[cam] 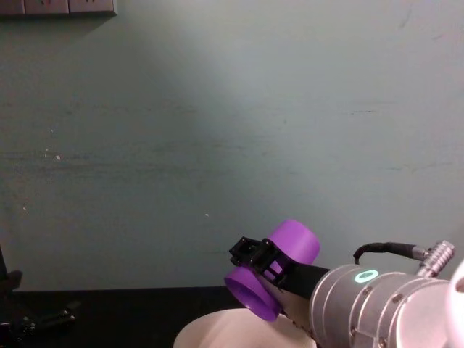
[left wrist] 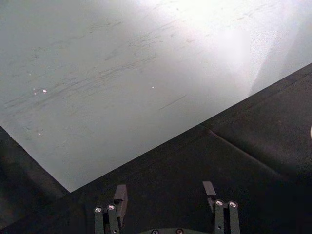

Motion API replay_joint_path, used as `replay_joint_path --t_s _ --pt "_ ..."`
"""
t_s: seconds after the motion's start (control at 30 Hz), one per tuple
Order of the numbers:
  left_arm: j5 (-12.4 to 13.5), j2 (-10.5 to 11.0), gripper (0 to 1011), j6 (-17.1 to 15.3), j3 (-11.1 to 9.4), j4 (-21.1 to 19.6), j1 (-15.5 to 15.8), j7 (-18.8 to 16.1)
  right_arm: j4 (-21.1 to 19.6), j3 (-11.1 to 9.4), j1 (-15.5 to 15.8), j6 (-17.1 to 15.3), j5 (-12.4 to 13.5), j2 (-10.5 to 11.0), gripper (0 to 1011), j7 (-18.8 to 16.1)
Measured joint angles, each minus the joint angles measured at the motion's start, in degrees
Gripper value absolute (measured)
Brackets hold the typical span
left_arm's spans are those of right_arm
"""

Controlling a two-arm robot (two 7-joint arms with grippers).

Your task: Pick up the cup and pour the mung beans from the cup into the bowl.

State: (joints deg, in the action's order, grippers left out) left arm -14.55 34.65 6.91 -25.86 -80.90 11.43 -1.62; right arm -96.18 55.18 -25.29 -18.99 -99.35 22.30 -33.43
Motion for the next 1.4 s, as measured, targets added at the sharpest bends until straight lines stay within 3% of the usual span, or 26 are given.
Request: replay_joint_path --t_s 0.17,0.33,0.4,0.43,0.53,0.57,0.63,0.7,0.73,0.83,1.0,1.07,1.1,1.2,1.27,1.37,1.4 --pt "0.00 0.00 1000 0.00 0.00 0.00 0.00 0.00 -0.23 -0.61 0.61 -0.25 0.24 -0.05 718 0.88" --pt "0.00 0.00 1000 0.00 0.00 0.00 0.00 0.00 -1.38 -3.14 2.36 -0.92 4.39 -0.24 718 4.24" --pt "0.00 0.00 1000 0.00 0.00 0.00 0.00 0.00 -2.23 -5.48 4.00 -1.13 8.42 -0.51 718 7.24" --pt "0.00 0.00 1000 0.00 0.00 0.00 0.00 0.00 -2.83 -7.32 5.16 -1.07 12.10 -0.77 718 9.45" --pt "0.00 0.00 1000 0.00 0.00 0.00 0.00 0.00 -3.55 -9.93 6.64 -0.62 17.66 -1.19 718 12.09" --pt "0.00 0.00 1000 0.00 0.00 0.00 0.00 0.00 -3.86 -11.89 7.71 0.14 21.90 -1.61 718 13.93" --pt "0.00 0.00 1000 0.00 0.00 0.00 0.00 0.00 -4.10 -14.97 9.28 1.47 27.82 -2.42 718 16.11" --pt "0.00 0.00 1000 0.00 0.00 0.00 0.00 0.00 -4.13 -17.10 10.31 2.41 31.85 -3.07 718 17.39" --pt "0.00 0.00 1000 0.00 0.00 0.00 0.00 0.00 -4.13 -19.02 11.19 3.32 35.56 -3.71 718 18.46" --pt "0.00 0.00 1000 0.00 -0.01 0.00 0.00 0.00 -4.04 -21.93 12.48 4.47 40.55 -4.72 718 19.59" --pt "0.00 0.00 1000 0.00 0.00 0.00 0.00 0.00 -3.71 -28.76 14.96 7.72 52.64 -6.82 718 21.12" --pt "0.00 0.00 1000 0.00 0.00 0.00 0.00 0.00 -3.63 -29.66 15.23 8.24 54.14 -7.03 718 21.17" --pt "0.00 0.00 1000 0.00 0.00 0.00 0.00 0.00 -3.46 -31.39 15.71 9.57 57.72 -7.42 718 21.26" --pt "0.00 0.00 1000 0.00 0.00 0.00 0.00 0.00 -3.10 -33.91 16.34 11.46 62.92 -7.96 718 21.16" --pt "0.00 0.00 1000 0.00 0.00 0.00 0.00 0.00 -2.31 -36.70 16.83 13.57 69.36 -8.55 718 20.61" --pt "0.00 0.00 1000 0.00 0.00 0.00 0.00 0.00 -1.45 -38.65 16.93 14.92 74.18 -8.91 718 19.41" --pt "0.00 0.00 1000 0.00 0.00 0.00 0.00 0.00 -0.52 -39.83 16.80 15.69 77.53 -9.07 718 18.18"
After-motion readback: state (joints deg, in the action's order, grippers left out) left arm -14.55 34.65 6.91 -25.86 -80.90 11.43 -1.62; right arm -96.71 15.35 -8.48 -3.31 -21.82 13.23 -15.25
